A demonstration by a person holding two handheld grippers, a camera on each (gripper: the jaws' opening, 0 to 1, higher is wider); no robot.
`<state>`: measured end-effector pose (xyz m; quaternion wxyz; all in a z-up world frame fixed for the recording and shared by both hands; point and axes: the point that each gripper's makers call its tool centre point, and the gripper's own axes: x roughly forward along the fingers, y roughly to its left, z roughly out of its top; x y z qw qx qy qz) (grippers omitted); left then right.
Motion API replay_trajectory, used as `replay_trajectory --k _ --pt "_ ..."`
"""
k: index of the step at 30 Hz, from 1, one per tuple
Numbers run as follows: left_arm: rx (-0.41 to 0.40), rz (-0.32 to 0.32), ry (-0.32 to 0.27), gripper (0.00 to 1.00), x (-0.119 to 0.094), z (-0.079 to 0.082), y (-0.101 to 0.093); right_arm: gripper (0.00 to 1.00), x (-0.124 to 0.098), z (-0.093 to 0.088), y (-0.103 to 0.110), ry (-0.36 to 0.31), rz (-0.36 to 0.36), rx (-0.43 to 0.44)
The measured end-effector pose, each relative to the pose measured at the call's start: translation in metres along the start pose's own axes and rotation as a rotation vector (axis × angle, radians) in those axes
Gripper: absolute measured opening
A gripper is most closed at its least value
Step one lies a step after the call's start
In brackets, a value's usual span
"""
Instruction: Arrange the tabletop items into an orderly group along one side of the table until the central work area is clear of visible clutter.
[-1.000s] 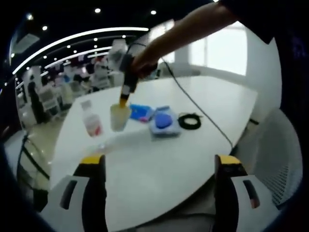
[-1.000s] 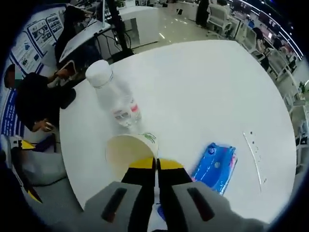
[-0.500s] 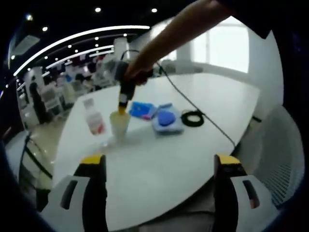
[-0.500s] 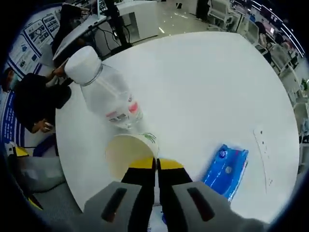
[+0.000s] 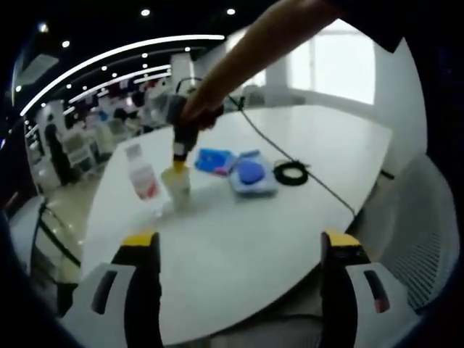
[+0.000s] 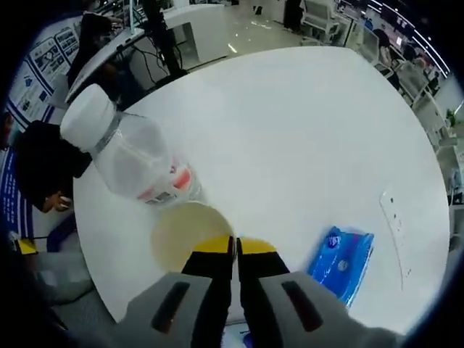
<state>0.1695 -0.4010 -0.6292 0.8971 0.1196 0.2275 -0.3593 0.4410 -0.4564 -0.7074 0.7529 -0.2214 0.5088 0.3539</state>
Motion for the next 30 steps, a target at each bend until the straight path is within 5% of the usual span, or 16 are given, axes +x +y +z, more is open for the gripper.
replay_trajectory --k 30 --pt "0.006 0.015 0.010 0.88 0.0016 -0.0008 0.0027 0.01 0.0028 0.0041 -0.0014 -0.024 -0.003 0.015"
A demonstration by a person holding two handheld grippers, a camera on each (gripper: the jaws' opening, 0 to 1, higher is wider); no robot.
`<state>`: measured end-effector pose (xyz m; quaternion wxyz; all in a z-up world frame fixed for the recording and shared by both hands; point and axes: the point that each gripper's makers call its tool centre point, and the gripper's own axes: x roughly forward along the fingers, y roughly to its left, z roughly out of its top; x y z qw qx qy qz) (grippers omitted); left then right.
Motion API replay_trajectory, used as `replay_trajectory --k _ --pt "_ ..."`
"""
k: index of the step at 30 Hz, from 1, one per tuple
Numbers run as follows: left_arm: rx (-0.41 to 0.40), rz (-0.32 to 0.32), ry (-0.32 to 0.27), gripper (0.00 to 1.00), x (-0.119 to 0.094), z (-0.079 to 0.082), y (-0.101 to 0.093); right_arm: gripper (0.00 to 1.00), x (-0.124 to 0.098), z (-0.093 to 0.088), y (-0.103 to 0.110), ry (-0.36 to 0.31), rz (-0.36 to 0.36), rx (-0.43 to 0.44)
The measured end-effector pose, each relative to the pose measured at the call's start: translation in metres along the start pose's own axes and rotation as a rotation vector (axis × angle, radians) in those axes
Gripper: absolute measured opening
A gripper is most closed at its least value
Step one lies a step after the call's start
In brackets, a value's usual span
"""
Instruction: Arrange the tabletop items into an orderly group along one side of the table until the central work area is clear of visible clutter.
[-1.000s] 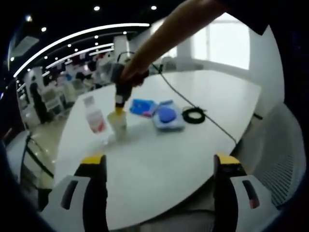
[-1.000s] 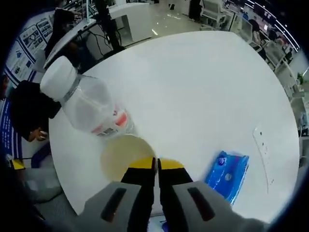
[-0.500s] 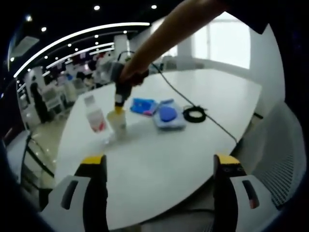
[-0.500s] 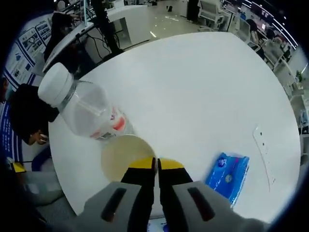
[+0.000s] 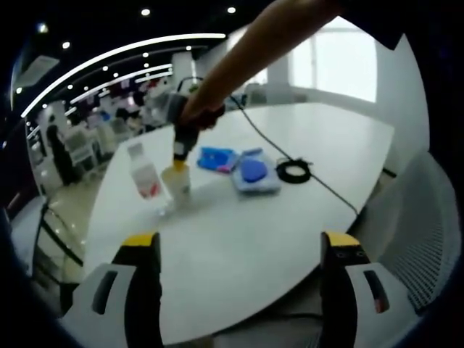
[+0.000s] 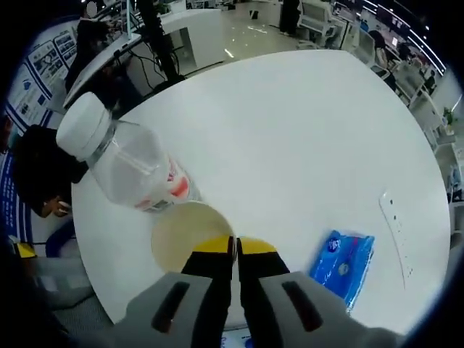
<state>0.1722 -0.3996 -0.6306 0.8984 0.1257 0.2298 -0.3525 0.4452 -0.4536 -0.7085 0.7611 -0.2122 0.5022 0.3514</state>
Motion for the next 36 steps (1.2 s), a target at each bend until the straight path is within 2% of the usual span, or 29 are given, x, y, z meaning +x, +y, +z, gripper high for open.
replay_trajectory --k 13,20,23,31,36 --pt "0.009 0.005 0.001 0.88 0.000 0.000 0.002 0.03 -0.003 -0.001 -0.001 -0.009 0.000 0.002" --pt "0.011 0.007 0.000 0.88 0.000 0.000 0.002 0.05 -0.015 -0.001 -0.005 -0.032 -0.013 0.004" --pt "-0.005 0.009 -0.017 0.88 -0.001 0.003 0.004 0.05 -0.022 -0.002 -0.006 -0.047 -0.012 0.016" --pt "-0.012 0.008 -0.018 0.88 -0.001 0.002 0.003 0.06 -0.042 -0.019 -0.015 -0.079 -0.026 0.045" --pt "-0.016 0.009 -0.025 0.88 -0.002 0.004 0.003 0.06 -0.053 -0.038 -0.024 -0.078 -0.040 0.065"
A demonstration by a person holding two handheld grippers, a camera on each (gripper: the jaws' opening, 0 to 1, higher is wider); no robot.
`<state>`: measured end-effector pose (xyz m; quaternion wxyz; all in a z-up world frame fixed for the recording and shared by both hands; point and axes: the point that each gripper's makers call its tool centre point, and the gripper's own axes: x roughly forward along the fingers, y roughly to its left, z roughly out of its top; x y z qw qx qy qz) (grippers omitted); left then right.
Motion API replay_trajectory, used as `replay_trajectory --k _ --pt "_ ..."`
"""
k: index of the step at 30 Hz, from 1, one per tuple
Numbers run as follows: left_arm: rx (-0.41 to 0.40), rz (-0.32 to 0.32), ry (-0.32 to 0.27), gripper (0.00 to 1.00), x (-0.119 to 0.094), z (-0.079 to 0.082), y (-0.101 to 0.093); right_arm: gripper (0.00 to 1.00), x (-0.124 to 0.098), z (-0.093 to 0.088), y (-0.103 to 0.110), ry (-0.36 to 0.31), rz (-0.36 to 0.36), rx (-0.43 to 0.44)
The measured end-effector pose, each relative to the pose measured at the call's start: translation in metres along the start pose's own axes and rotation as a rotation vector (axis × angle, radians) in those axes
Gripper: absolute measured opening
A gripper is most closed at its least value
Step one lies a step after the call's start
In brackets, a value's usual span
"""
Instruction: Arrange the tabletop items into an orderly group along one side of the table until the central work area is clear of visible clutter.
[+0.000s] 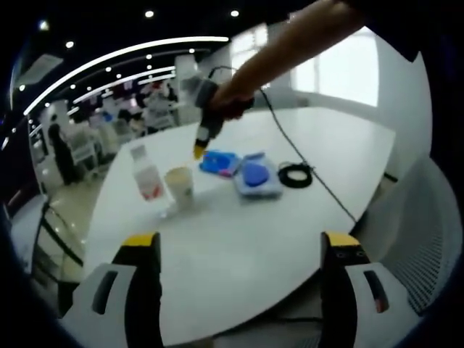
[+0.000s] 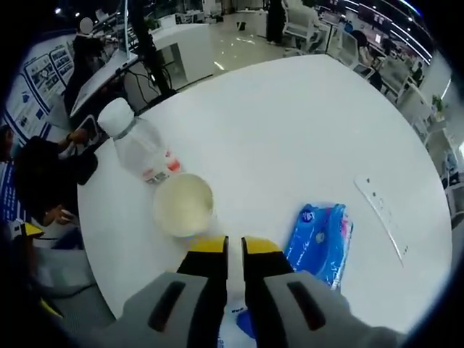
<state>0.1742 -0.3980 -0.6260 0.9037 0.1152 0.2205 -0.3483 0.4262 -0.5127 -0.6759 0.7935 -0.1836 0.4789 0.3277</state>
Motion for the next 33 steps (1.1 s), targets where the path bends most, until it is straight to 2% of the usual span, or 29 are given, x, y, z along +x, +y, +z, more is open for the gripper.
replay_trajectory --k 16,25,33 --pt "0.009 -0.009 0.017 0.88 0.000 -0.002 -0.004 0.07 -0.031 -0.065 -0.051 0.009 -0.068 0.109" --pt "0.014 -0.011 0.016 0.88 0.000 -0.002 -0.004 0.08 -0.046 -0.097 -0.071 0.013 -0.102 0.160" --pt "0.014 -0.013 0.013 0.87 0.001 -0.001 -0.004 0.08 -0.058 -0.132 -0.082 0.024 -0.130 0.215"
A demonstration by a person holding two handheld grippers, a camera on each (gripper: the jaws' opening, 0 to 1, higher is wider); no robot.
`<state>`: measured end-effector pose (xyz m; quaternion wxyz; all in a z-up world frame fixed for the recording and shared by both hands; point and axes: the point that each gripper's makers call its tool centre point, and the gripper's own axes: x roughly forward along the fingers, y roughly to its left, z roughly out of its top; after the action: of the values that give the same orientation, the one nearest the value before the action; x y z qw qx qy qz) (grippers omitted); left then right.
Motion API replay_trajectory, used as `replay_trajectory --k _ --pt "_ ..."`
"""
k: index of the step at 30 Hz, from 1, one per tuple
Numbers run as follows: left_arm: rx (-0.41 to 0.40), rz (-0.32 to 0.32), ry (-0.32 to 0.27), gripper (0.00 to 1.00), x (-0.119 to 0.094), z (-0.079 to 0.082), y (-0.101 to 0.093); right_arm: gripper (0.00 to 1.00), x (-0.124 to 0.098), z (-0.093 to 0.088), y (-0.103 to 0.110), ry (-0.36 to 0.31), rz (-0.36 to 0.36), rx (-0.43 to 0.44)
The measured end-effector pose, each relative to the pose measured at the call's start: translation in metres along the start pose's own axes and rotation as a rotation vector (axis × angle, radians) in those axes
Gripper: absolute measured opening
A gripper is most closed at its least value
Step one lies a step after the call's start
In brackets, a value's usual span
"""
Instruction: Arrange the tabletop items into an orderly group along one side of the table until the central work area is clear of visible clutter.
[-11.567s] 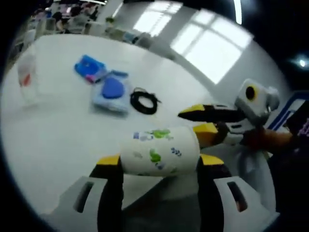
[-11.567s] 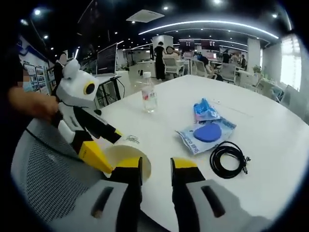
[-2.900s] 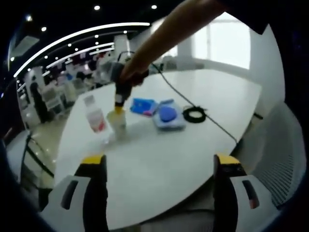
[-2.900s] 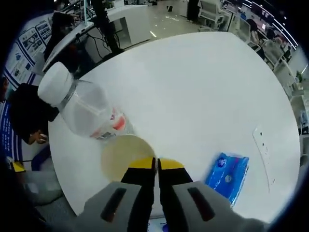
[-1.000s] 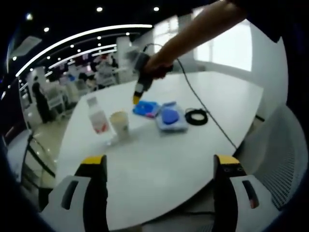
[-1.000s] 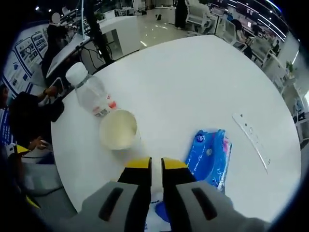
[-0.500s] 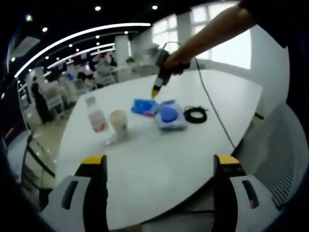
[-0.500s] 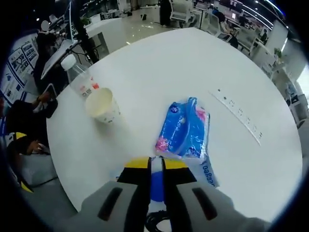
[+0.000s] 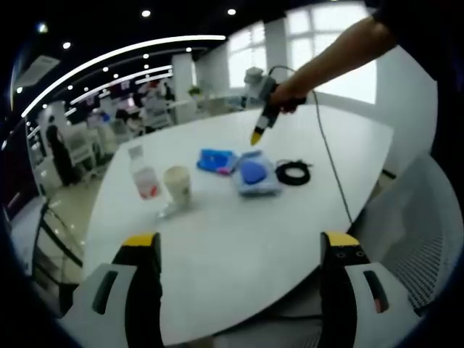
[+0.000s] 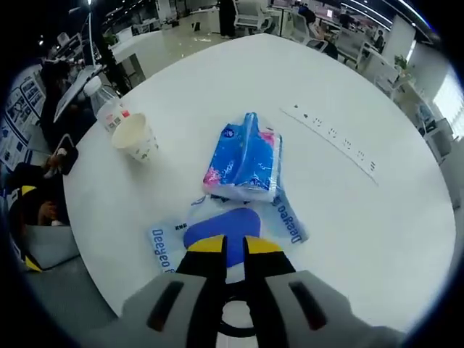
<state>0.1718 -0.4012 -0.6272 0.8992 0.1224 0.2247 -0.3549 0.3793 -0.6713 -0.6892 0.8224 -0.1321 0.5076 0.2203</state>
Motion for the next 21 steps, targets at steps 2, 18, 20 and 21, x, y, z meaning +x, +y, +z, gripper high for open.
replay_trajectory --k 2,18,20,21 --pt "0.001 -0.002 -0.001 0.87 0.000 0.000 -0.001 0.08 -0.002 -0.009 -0.003 0.005 -0.004 0.012" --pt "0.009 -0.015 -0.009 0.87 -0.001 0.002 -0.004 0.09 -0.013 -0.081 -0.016 0.053 -0.035 0.099" --pt "0.010 -0.015 -0.010 0.87 -0.001 0.002 -0.004 0.09 -0.013 -0.090 -0.016 0.059 -0.036 0.109" --pt "0.010 -0.015 -0.011 0.87 -0.001 0.002 -0.004 0.09 -0.013 -0.094 -0.016 0.063 -0.037 0.115"
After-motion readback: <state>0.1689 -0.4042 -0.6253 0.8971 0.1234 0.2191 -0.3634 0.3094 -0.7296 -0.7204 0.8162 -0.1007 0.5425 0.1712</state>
